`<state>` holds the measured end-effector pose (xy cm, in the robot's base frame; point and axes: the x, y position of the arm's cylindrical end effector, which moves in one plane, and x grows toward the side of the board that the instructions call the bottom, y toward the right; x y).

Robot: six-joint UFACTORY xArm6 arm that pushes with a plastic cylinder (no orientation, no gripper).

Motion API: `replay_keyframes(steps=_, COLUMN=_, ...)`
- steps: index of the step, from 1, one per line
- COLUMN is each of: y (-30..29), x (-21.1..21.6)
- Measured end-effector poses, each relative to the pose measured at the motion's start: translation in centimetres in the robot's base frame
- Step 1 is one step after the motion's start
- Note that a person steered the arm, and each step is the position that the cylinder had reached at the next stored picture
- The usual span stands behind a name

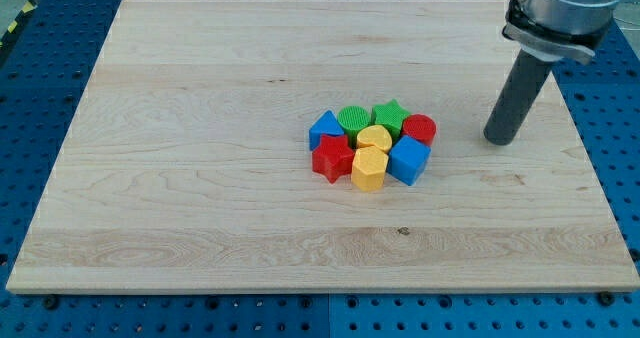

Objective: Separate red circle from group of blocks

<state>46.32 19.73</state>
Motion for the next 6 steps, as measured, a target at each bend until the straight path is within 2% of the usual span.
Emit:
replay_keyframes(steps=2, y=-6.8, x=1.9)
replay_keyframes(steps=3, y=-11.3, x=-0.7)
replay_keyframes(steps=4, y=-13.5, x=-4.2)
replay_keyframes(steps=6, y=-12.5, x=-4.7)
